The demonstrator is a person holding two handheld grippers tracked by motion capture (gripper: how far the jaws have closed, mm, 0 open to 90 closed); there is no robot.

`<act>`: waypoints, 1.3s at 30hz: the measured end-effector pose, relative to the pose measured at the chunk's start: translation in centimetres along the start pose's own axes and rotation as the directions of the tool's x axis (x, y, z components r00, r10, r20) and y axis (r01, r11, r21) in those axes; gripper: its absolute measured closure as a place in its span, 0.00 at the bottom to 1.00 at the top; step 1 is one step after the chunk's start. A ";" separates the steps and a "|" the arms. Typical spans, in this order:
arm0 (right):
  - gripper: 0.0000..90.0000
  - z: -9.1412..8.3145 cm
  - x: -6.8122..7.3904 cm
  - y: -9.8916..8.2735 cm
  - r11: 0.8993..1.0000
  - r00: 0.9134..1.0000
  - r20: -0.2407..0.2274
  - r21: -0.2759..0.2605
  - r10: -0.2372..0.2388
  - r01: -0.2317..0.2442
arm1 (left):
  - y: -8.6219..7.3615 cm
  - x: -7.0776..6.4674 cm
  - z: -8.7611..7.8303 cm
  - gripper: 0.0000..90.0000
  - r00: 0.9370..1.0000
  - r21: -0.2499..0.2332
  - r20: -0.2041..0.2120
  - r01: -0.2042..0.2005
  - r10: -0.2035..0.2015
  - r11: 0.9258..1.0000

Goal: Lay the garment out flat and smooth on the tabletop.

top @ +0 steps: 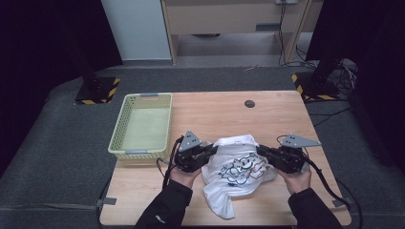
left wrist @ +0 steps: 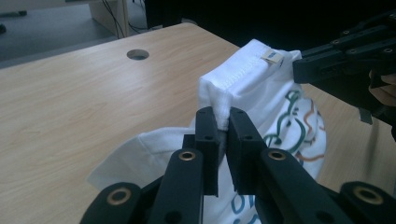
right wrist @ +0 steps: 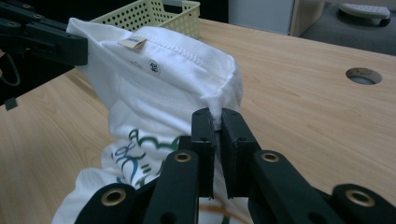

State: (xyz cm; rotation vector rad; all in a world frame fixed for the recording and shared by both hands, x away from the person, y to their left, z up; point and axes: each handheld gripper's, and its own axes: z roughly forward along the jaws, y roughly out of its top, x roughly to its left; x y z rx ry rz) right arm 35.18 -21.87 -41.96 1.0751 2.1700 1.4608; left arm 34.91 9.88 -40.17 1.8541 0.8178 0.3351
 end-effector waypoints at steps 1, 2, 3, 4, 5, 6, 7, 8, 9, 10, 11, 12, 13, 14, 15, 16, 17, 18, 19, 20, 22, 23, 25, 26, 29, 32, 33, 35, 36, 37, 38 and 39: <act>0.94 -0.3 0.0 0.4 1.000 1.000 0.002 -0.013 0.001 -0.001 | 0.4 -0.1 -0.1 0.93 1.000 -0.009 0.000 -0.003 0.003 1.000; 0.94 -0.3 0.0 0.4 1.000 1.000 0.002 -0.013 0.001 -0.001 | 0.4 -0.1 -0.1 0.93 1.000 -0.009 0.000 -0.003 0.003 1.000; 0.94 -0.6 -0.1 0.9 1.000 1.000 0.006 -0.022 0.000 0.000 | 0.5 -0.1 -0.1 0.93 1.000 -0.013 -0.001 -0.005 0.005 1.000; 0.94 -0.7 -0.1 1.1 1.000 1.000 0.008 -0.027 -0.005 0.005 | 0.9 -0.2 -0.1 0.93 1.000 -0.022 0.000 -0.007 0.007 1.000; 0.94 -0.8 -0.1 1.4 0.999 1.000 0.012 -0.033 -0.004 0.005 | 1.2 -0.3 -0.2 0.93 1.000 -0.025 -0.001 -0.011 0.011 1.000; 0.94 -1.0 -0.2 1.6 0.999 1.000 0.014 -0.037 -0.005 0.006 | 1.4 -0.3 -0.2 0.93 1.000 -0.029 -0.004 -0.017 0.017 0.999; 0.94 -1.1 -0.2 1.9 0.999 1.000 0.017 -0.043 -0.008 0.009 | 1.7 -0.4 -0.3 0.93 1.000 -0.036 -0.006 -0.021 0.021 0.999; 0.94 -1.2 -0.2 2.1 0.999 1.000 0.019 -0.050 -0.008 0.009 | 2.0 -0.4 -0.4 0.93 1.000 -0.044 -0.007 -0.024 0.024 0.999; 0.94 -1.3 -0.2 2.3 0.998 1.000 0.020 -0.056 -0.009 0.010 | 2.3 -0.5 -0.5 0.93 1.000 -0.049 -0.009 -0.029 0.028 0.998; 0.94 -1.4 -0.2 2.6 0.998 1.000 0.022 -0.061 -0.008 0.010 | 2.6 -0.5 -0.6 0.93 0.999 -0.051 -0.011 -0.033 0.033 0.998; 0.94 -1.5 -0.2 2.8 0.998 1.000 0.023 -0.066 -0.010 0.012 | 2.8 -0.6 -0.7 0.93 0.999 -0.057 -0.013 -0.036 0.035 0.998; 0.94 -1.6 -0.2 3.0 0.997 1.000 0.025 -0.070 -0.011 0.013 | 3.1 -0.6 -0.8 0.93 0.999 -0.061 -0.015 -0.039 0.038 0.997; 0.94 -1.7 -0.2 3.2 0.997 1.000 0.027 -0.076 -0.013 0.015 | 3.3 -0.6 -0.8 0.93 0.999 -0.067 -0.016 -0.040 0.039 0.997; 0.94 -1.7 -0.2 3.4 0.997 1.000 0.027 -0.079 -0.014 0.016 | 3.6 -0.6 -0.9 0.93 0.999 -0.072 -0.018 -0.043 0.041 0.997; 0.94 -1.8 -0.2 3.6 0.996 1.000 0.029 -0.086 -0.012 0.015 | 3.8 -0.6 -1.0 0.93 0.999 -0.077 -0.019 -0.044 0.042 0.996; 0.94 -1.8 -0.2 3.8 0.996 0.999 0.032 -0.089 -0.015 0.018 | 4.0 -0.5 -1.0 0.93 0.999 -0.080 -0.020 -0.044 0.042 0.996; 0.94 -1.9 -0.2 4.0 0.996 0.999 0.033 -0.093 -0.016 0.019 | 4.2 -0.5 -1.0 0.93 0.999 -0.083 -0.022 -0.044 0.042 0.996; 0.94 -1.9 -0.2 4.2 0.995 0.999 0.034 -0.096 -0.017 0.020 | 4.3 -0.4 -1.0 0.93 0.999 -0.084 -0.023 -0.044 0.042 0.996; 0.94 -2.0 -0.1 4.4 0.995 0.999 0.037 -0.097 -0.020 0.024 | 4.4 -0.4 -1.0 0.93 0.999 -0.086 -0.023 -0.042 0.040 0.995; 0.94 -2.0 -0.1 4.5 0.995 0.999 0.039 -0.100 -0.021 0.025 | 4.5 -0.2 -1.0 0.93 0.999 -0.090 -0.023 -0.039 0.037 0.995; 0.94 -2.0 -0.2 5.0 0.994 0.999 0.044 -0.108 -0.021 0.026 | 4.7 0.0 -0.9 0.93 0.999 -0.095 -0.024 -0.033 0.031 0.995; 0.94 -2.0 -0.2 5.3 0.993 0.999 0.047 -0.112 -0.018 0.023 | 4.8 0.1 -0.9 0.93 0.999 -0.098 -0.024 -0.030 0.027 0.995; 0.94 -1.9 -0.3 5.7 0.993 0.998 0.056 -0.116 -0.019 0.026 | 5.1 0.3 -0.9 0.93 0.999 -0.107 -0.029 -0.030 0.027 0.994; 0.94 -1.8 -0.3 6.0 0.992 0.998 0.059 -0.120 -0.017 0.024 | 5.3 0.5 -0.9 0.93 0.999 -0.110 -0.033 -0.029 0.026 0.993; 0.94 -1.5 -0.4 6.5 0.992 0.997 0.074 -0.125 -0.017 0.026 | 5.8 0.8 -0.8 0.93 0.999 -0.119 -0.042 -0.029 0.024 0.992; 0.94 -1.0 -0.4 6.9 0.992 0.995 0.097 -0.127 -0.014 0.026 | 6.3 1.2 -0.6 0.93 0.998 -0.133 -0.054 -0.030 0.023 0.991; 0.94 -0.9 -0.5 7.0 0.991 0.995 0.104 -0.128 -0.012 0.025 | 6.4 1.3 -0.5 0.93 0.998 -0.135 -0.058 -0.031 0.024 0.990; 0.94 -0.6 -0.7 7.3 0.991 0.993 0.117 -0.133 0.000 0.016 | 6.8 1.6 -0.2 0.92 0.998 -0.143 -0.065 -0.024 0.015 0.989; 0.94 -0.4 -0.7 7.4 0.991 0.992 0.126 -0.133 0.003 0.014 | 6.9 1.7 0.0 0.92 0.997 -0.145 -0.069 -0.024 0.014 0.989; 0.94 -0.2 -0.8 7.5 0.991 0.991 0.136 -0.136 0.005 0.014 | 7.1 1.8 0.2 0.92 0.997 -0.147 -0.075 -0.025 0.014 0.989; 0.94 -0.1 -0.9 7.6 0.991 0.989 0.145 -0.137 0.008 0.012 | 7.2 1.9 0.4 0.92 0.997 -0.146 -0.079 -0.027 0.015 0.989; 0.94 0.1 -0.9 7.7 0.990 0.988 0.151 -0.137 0.012 0.009 | 7.3 2.0 0.6 0.92 0.996 -0.146 -0.085 -0.026 0.014 0.989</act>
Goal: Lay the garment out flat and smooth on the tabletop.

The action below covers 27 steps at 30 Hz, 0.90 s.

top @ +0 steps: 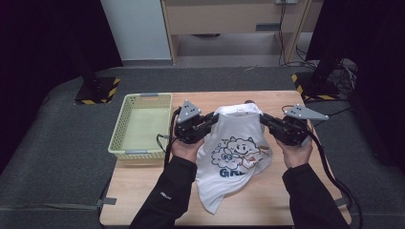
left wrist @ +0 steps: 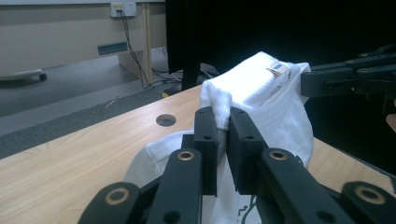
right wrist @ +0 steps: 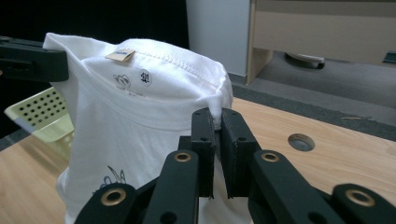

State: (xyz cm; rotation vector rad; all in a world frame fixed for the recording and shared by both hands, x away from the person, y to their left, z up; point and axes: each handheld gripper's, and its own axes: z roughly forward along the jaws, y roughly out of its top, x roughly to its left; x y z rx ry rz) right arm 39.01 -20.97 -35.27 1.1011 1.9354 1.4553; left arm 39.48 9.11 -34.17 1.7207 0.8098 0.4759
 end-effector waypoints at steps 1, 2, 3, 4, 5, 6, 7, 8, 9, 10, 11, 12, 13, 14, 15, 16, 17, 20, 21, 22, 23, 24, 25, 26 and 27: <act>0.94 0.2 -0.1 0.1 1.000 1.000 0.010 -0.002 0.002 -0.002 | 0.1 0.1 0.3 0.92 1.000 0.001 -0.005 0.005 -0.005 1.000; 0.94 0.5 -0.1 0.1 1.000 1.000 0.025 0.000 0.002 -0.002 | 0.2 0.2 0.5 0.92 1.000 0.000 -0.008 0.007 -0.007 1.000; 0.94 0.7 -0.1 0.2 1.000 0.999 0.035 0.001 0.001 -0.001 | 0.3 0.3 0.7 0.92 1.000 -0.005 -0.009 0.013 -0.013 1.000; 0.94 0.8 -0.2 0.2 1.000 0.999 0.043 -0.002 0.004 -0.004 | 0.4 0.4 0.9 0.91 1.000 -0.010 -0.008 0.015 -0.016 1.000; 0.93 0.9 -0.2 0.2 1.000 0.999 0.051 -0.005 0.004 -0.003 | 0.5 0.5 1.0 0.91 1.000 -0.014 -0.009 0.015 -0.015 1.000; 0.93 1.0 -0.2 0.2 1.000 0.998 0.063 -0.007 0.006 -0.005 | 0.6 0.6 1.1 0.91 1.000 -0.022 -0.015 0.013 -0.013 1.000; 0.93 1.1 -0.2 0.2 1.000 0.998 0.069 -0.010 0.010 -0.009 | 0.6 0.7 1.2 0.90 1.000 -0.026 -0.023 0.016 -0.016 1.000; 0.93 1.3 -0.3 0.2 1.000 0.997 0.080 -0.012 0.012 -0.011 | 0.6 0.9 1.4 0.89 0.999 -0.031 -0.030 0.017 -0.018 0.999; 0.93 1.5 -0.3 0.3 1.000 0.995 0.095 -0.014 0.013 -0.012 | 0.6 1.2 1.6 0.87 0.999 -0.038 -0.048 0.012 -0.014 0.999; 0.92 1.7 -0.5 0.3 1.000 0.995 0.103 -0.013 0.018 -0.017 | 0.6 1.4 1.8 0.82 0.998 -0.046 -0.066 0.012 -0.015 0.999; 0.89 2.1 -0.7 0.3 1.000 0.994 0.102 -0.010 0.027 -0.026 | 0.6 1.7 2.0 0.76 0.997 -0.050 -0.071 0.023 -0.027 0.998; 0.85 2.4 -1.0 0.3 0.999 0.994 0.101 -0.005 0.032 -0.032 | 0.5 1.9 2.2 0.69 0.996 -0.053 -0.080 0.039 -0.043 0.998; 0.81 2.8 -1.2 0.2 0.999 0.994 0.108 0.006 0.037 -0.038 | 0.3 2.1 2.5 0.61 0.993 -0.046 -0.104 0.044 -0.049 0.998; 0.80 3.2 -1.5 0.1 0.999 0.992 0.119 0.014 0.035 -0.037 | 0.1 2.1 2.5 0.59 0.993 -0.041 -0.107 0.041 -0.046 0.998; 0.77 3.4 -1.7 0.1 0.999 0.992 0.117 0.025 0.040 -0.043 | -0.1 2.1 2.6 0.59 0.993 -0.041 -0.113 0.036 -0.041 0.998; 0.72 3.5 -1.8 0.0 0.999 0.992 0.118 0.027 0.043 -0.047 | -0.3 2.1 2.7 0.56 0.992 -0.035 -0.125 0.031 -0.035 0.999; 0.66 3.5 -1.8 0.0 0.999 0.991 0.129 0.026 0.038 -0.042 | -0.4 2.1 2.7 0.54 0.991 -0.029 -0.129 0.029 -0.032 0.999; 0.57 3.3 -1.7 -0.2 0.999 0.990 0.142 0.016 0.026 -0.029 | -0.8 2.3 2.6 0.50 0.989 -0.021 -0.145 0.025 -0.028 0.999; 0.53 3.3 -1.7 -0.3 1.000 0.989 0.147 0.010 0.018 -0.020 | -0.8 2.3 2.5 0.48 0.988 -0.019 -0.148 0.031 -0.033 0.999; 0.50 3.2 -1.7 -0.3 1.000 0.988 0.153 0.009 0.013 -0.014 | -0.8 2.4 2.4 0.47 0.987 -0.018 -0.155 0.030 -0.033 0.999; 0.49 3.2 -1.7 -0.4 1.000 0.989 0.151 0.011 0.012 -0.014 | -0.8 2.4 2.3 0.45 0.987 -0.016 -0.157 0.030 -0.032 0.999; 0.47 3.1 -1.7 -0.4 1.000 0.988 0.151 0.008 0.012 -0.014 | -0.9 2.4 2.2 0.45 0.987 -0.015 -0.158 0.029 -0.031 0.999; 0.45 3.0 -1.7 -0.4 1.000 0.988 0.152 0.004 0.010 -0.011 | -0.9 2.3 2.1 0.44 0.986 -0.014 -0.164 0.022 -0.024 1.000; 0.44 2.9 -1.7 -0.4 1.000 0.988 0.151 0.002 0.010 -0.011 | -0.9 2.3 2.0 0.43 0.985 -0.010 -0.170 0.018 -0.020 1.000; 0.42 2.8 -1.6 -0.4 1.000 0.988 0.152 0.001 0.011 -0.012 | -0.9 2.2 2.0 0.41 0.986 -0.009 -0.168 0.018 -0.019 1.000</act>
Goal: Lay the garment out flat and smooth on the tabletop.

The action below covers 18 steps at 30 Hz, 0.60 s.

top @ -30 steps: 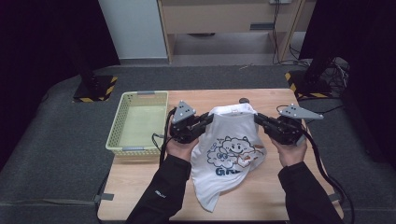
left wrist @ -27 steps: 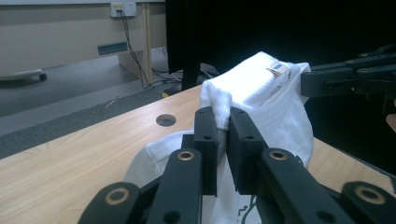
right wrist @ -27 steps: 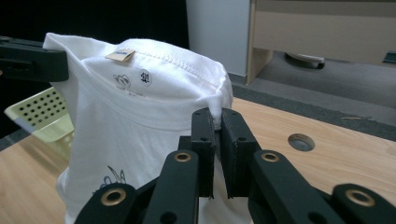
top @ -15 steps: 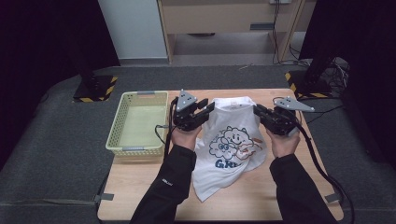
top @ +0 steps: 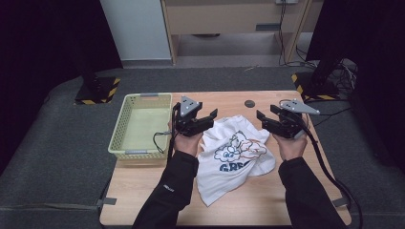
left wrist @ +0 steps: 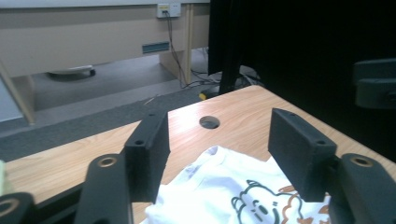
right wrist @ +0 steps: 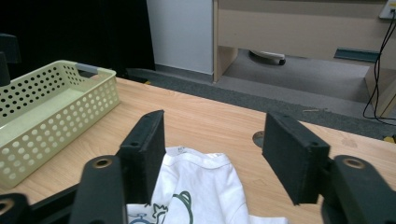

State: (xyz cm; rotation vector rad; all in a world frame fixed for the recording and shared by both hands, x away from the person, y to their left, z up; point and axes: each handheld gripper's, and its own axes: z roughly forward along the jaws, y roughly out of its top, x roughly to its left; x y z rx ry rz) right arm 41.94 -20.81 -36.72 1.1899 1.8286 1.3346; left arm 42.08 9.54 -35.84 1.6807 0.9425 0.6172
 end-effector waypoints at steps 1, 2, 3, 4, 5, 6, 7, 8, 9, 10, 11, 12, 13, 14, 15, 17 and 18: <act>0.41 -0.1 0.0 0.0 1.000 1.000 0.001 -0.001 0.000 0.000 | 0.0 0.0 -0.1 0.41 1.000 0.000 0.001 0.001 -0.001 1.000; 0.40 -0.2 -0.1 -0.1 1.000 1.000 0.003 -0.005 -0.002 0.002 | -0.1 -0.1 -0.2 0.40 1.000 -0.001 0.000 -0.002 0.002 1.000; 0.38 -0.3 -0.1 -0.1 1.000 1.000 0.005 -0.005 -0.005 0.005 | -0.1 -0.2 -0.2 0.40 1.000 -0.001 0.001 -0.003 0.003 1.000; 0.37 -0.4 -0.2 -0.1 1.000 1.000 0.006 -0.006 -0.003 0.003 | -0.2 -0.3 -0.3 0.39 1.000 0.002 0.003 -0.007 0.007 1.000; 0.36 -0.6 -0.3 -0.2 1.000 1.000 0.006 -0.006 0.004 -0.004 | -0.3 -0.4 -0.3 0.38 1.000 0.002 0.002 -0.010 0.010 1.000; 0.35 -0.6 -0.3 -0.2 1.000 1.000 0.007 -0.005 0.007 -0.007 | -0.4 -0.5 -0.3 0.38 1.000 0.006 0.001 -0.014 0.014 1.000; 0.35 -0.8 -0.4 -0.2 1.000 1.000 0.008 -0.006 0.005 -0.005 | -0.4 -0.5 -0.4 0.37 1.000 0.010 0.003 -0.019 0.019 1.000; 0.34 -0.9 -0.4 -0.2 1.000 1.000 0.009 -0.007 0.005 -0.005 | -0.5 -0.6 -0.4 0.36 1.000 0.013 0.001 -0.022 0.022 1.000; 0.33 -1.0 -0.5 -0.2 1.000 1.000 0.006 -0.010 0.008 -0.008 | -0.6 -0.6 -0.5 0.36 1.000 0.016 0.000 -0.024 0.024 1.000; 0.32 -1.1 -0.5 -0.3 1.000 1.000 0.003 -0.010 0.012 -0.011 | -0.7 -0.7 -0.5 0.35 1.000 0.020 0.000 -0.026 0.026 0.999; 0.32 -1.2 -0.5 -0.3 1.000 1.000 0.000 -0.011 0.014 -0.014 | -0.8 -0.7 -0.6 0.34 1.000 0.023 0.000 -0.024 0.024 0.999; 0.31 -1.3 -0.5 -0.4 1.000 1.000 -0.002 -0.009 0.014 -0.014 | -0.8 -0.7 -0.6 0.34 1.000 0.026 0.000 -0.024 0.024 0.999; 0.30 -1.3 -0.5 -0.5 1.000 1.000 -0.002 -0.009 0.012 -0.012 | -1.0 -0.7 -0.7 0.33 1.000 0.028 0.003 -0.023 0.023 0.999; 0.29 -1.3 -0.5 -0.5 1.000 1.000 -0.004 -0.007 0.013 -0.013 | -1.1 -0.8 -0.8 0.33 1.000 0.030 0.004 -0.024 0.024 0.999; 0.28 -1.4 -0.5 -0.6 1.000 1.000 -0.006 -0.004 0.016 -0.016 | -1.2 -0.9 -0.9 0.33 1.000 0.031 0.004 -0.027 0.027 0.999; 0.26 -1.5 -0.5 -0.8 1.000 1.000 -0.006 0.001 0.013 -0.013 | -1.4 -1.0 -1.0 0.33 1.000 0.033 0.008 -0.028 0.028 0.999; 0.26 -1.5 -0.5 -1.0 1.000 1.000 -0.006 0.003 0.010 -0.010 | -1.6 -1.0 -1.1 0.32 1.000 0.034 0.010 -0.026 0.026 0.999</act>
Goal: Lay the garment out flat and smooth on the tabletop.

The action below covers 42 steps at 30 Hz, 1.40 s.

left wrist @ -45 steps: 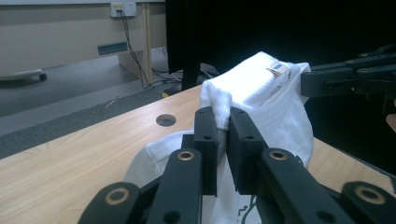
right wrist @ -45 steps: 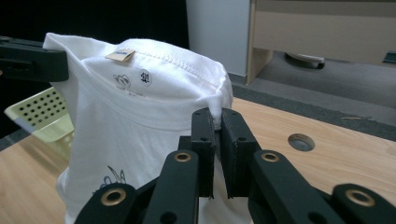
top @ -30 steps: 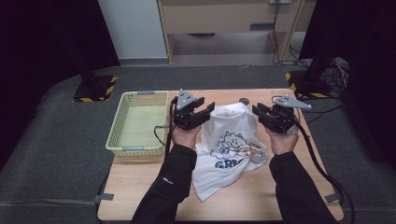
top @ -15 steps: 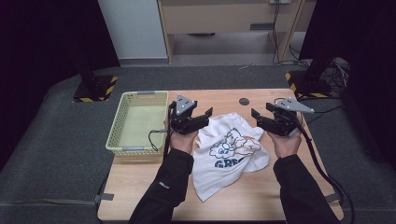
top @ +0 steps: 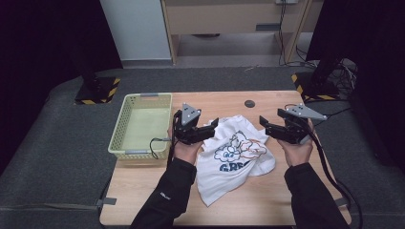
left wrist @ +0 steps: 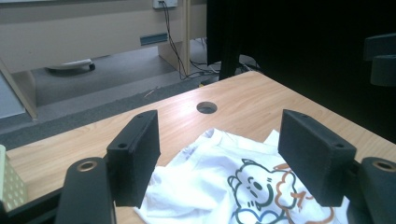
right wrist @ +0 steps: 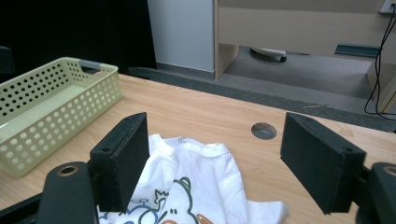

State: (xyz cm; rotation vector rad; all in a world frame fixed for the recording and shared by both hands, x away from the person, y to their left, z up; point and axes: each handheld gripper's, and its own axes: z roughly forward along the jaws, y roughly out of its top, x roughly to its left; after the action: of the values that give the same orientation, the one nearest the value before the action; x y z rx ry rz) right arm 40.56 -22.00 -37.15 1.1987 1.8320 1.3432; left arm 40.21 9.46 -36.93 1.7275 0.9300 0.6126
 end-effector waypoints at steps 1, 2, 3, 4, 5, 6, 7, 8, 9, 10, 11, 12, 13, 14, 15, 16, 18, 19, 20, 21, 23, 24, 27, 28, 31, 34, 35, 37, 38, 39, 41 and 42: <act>0.25 0.0 0.0 -0.1 1.000 1.000 -0.001 0.005 0.002 -0.002 | -0.1 0.0 -0.1 0.32 1.000 0.002 0.005 0.002 -0.002 1.000; 0.24 0.0 0.1 -0.3 1.000 1.000 0.001 0.011 -0.005 0.004 | -0.2 -0.1 -0.1 0.32 1.000 0.000 0.012 0.004 -0.004 1.000; 0.24 0.0 0.1 -0.4 1.000 1.000 0.002 0.016 -0.008 0.008 | -0.3 -0.1 -0.2 0.31 1.000 0.000 0.014 0.005 -0.005 1.000; 0.23 0.0 0.1 -0.5 1.000 1.000 0.000 0.017 -0.008 0.008 | -0.5 -0.2 -0.3 0.31 1.000 -0.003 0.015 0.004 -0.004 1.000; 0.23 -0.1 0.2 -0.7 1.000 1.000 -0.005 0.021 -0.003 0.003 | -0.6 -0.2 -0.4 0.30 1.000 -0.004 0.017 0.004 -0.004 1.000; 0.23 -0.1 0.2 -0.9 1.000 1.000 -0.008 0.023 0.000 0.000 | -0.8 -0.3 -0.4 0.30 1.000 -0.002 0.021 0.002 -0.002 1.000; 0.23 -0.1 0.3 -1.2 1.000 1.000 -0.010 0.026 -0.003 0.003 | -1.0 -0.3 -0.4 0.29 1.000 0.000 0.019 0.001 -0.001 1.000; 0.22 -0.1 0.4 -1.4 1.000 1.000 -0.009 0.031 -0.005 0.005 | -1.3 -0.4 -0.4 0.29 1.000 0.004 0.017 -0.002 0.002 1.000; 0.22 0.0 0.4 -1.7 0.999 1.000 -0.008 0.036 -0.009 0.009 | -1.4 -0.4 -0.4 0.28 1.000 0.010 0.016 -0.006 0.006 1.000; 0.21 0.0 0.4 -1.9 0.999 1.000 -0.006 0.040 -0.011 0.011 | -1.7 -0.3 -0.4 0.28 1.000 0.017 0.014 -0.006 0.006 1.000; 0.21 0.0 0.4 -2.2 0.999 1.000 -0.003 0.044 -0.011 0.011 | -2.0 -0.3 -0.4 0.27 1.000 0.022 0.014 -0.007 0.007 1.000; 0.20 0.0 0.4 -2.4 0.999 1.000 -0.002 0.049 -0.009 0.010 | -2.2 -0.3 -0.5 0.27 1.000 0.027 0.014 -0.006 0.005 1.000; 0.20 -0.1 0.3 -2.6 0.999 1.000 -0.001 0.052 -0.008 0.008 | -2.4 -0.2 -0.5 0.27 1.000 0.031 0.012 -0.005 0.004 1.000; 0.19 -0.1 0.2 -2.8 0.998 1.000 0.001 0.054 -0.009 0.009 | -2.6 -0.2 -0.6 0.27 1.000 0.033 0.011 -0.005 0.004 0.999; 0.19 -0.1 0.2 -3.0 0.998 1.000 0.003 0.058 -0.010 0.010 | -2.7 -0.1 -0.6 0.26 1.000 0.034 0.012 -0.001 0.001 0.999; 0.19 -0.2 0.2 -3.1 0.998 1.000 0.005 0.061 -0.011 0.010 | -2.9 -0.1 -0.7 0.26 1.000 0.036 0.012 0.002 -0.003 0.999; 0.19 -0.3 0.1 -3.5 0.998 1.000 0.005 0.068 -0.006 0.005 | -3.3 0.0 -0.7 0.26 1.000 0.041 0.013 0.004 -0.004 0.999; 0.19 -0.4 0.1 -3.6 0.997 1.000 0.005 0.071 -0.007 0.007 | -3.5 0.0 -0.7 0.26 1.000 0.046 0.013 0.001 -0.002 0.999; 0.18 -0.4 0.1 -3.8 0.997 1.000 0.006 0.073 -0.012 0.011 | -3.6 0.0 -0.8 0.26 1.000 0.052 0.013 -0.001 0.001 0.999; 0.18 -0.5 0.2 -3.9 0.997 1.000 0.005 0.077 -0.011 0.011 | -3.7 -0.1 -0.8 0.26 1.000 0.052 0.013 0.000 -0.001 0.999; 0.18 -0.6 0.2 -4.2 0.997 1.000 0.006 0.082 -0.015 0.014 | -4.0 -0.1 -0.9 0.25 1.000 0.060 0.016 -0.006 0.005 0.998; 0.18 -0.6 0.2 -4.3 0.996 1.000 0.004 0.083 -0.016 0.016 | -4.1 -0.1 -1.0 0.25 1.000 0.061 0.015 -0.008 0.007 0.998; 0.17 -0.7 0.2 -4.7 0.996 1.000 0.000 0.090 -0.017 0.017 | -4.4 -0.1 -1.2 0.25 1.000 0.063 0.017 -0.012 0.011 0.998; 0.17 -0.7 0.3 -4.8 0.996 1.000 -0.001 0.090 -0.017 0.017 | -4.5 -0.1 -1.3 0.25 1.000 0.061 0.018 -0.014 0.013 0.998; 0.17 -0.7 0.3 -5.3 0.995 1.000 -0.007 0.100 -0.016 0.016 | -4.7 -0.1 -1.5 0.25 1.000 0.062 0.020 -0.016 0.015 0.998; 0.17 -0.7 0.4 -5.7 0.994 1.000 -0.009 0.109 -0.025 0.026 | -5.0 -0.2 -1.6 0.25 0.999 0.070 0.025 -0.025 0.024 0.997; 0.17 -0.8 0.5 -5.8 0.994 1.000 -0.009 0.110 -0.025 0.026 | -5.0 -0.2 -1.6 0.24 0.999 0.074 0.025 -0.026 0.024 0.997; 0.16 -0.9 0.5 -5.9 0.993 1.000 -0.009 0.112 -0.027 0.028 | -5.2 -0.3 -1.7 0.24 0.999 0.077 0.028 -0.032 0.029 0.997; 0.16 -0.9 0.5 -6.0 0.993 1.000 -0.011 0.115 -0.029 0.030 | -5.3 -0.3 -1.7 0.24 0.999 0.079 0.029 -0.035 0.033 0.996; 0.16 -0.9 0.5 -6.1 0.993 0.999 -0.010 0.116 -0.030 0.031 | -5.4 -0.4 -1.8 0.23 0.999 0.081 0.031 -0.037 0.034 0.996; 0.16 -1.0 0.4 -6.4 0.992 0.999 -0.011 0.120 -0.031 0.032 | -5.6 -0.5 -1.8 0.23 0.999 0.087 0.032 -0.042 0.039 0.995; 0.16 -1.0 0.4 -6.4 0.992 0.999 -0.011 0.120 -0.031 0.032 | -5.6 -0.5 -1.8 0.23 0.999 0.087 0.032 -0.042 0.039 0.995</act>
State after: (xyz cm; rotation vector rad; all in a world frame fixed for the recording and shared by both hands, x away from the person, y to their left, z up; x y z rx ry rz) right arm 37.41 -22.65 -42.74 1.2216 1.9541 1.2377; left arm 36.94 10.97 -41.54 1.8325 0.9146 0.5783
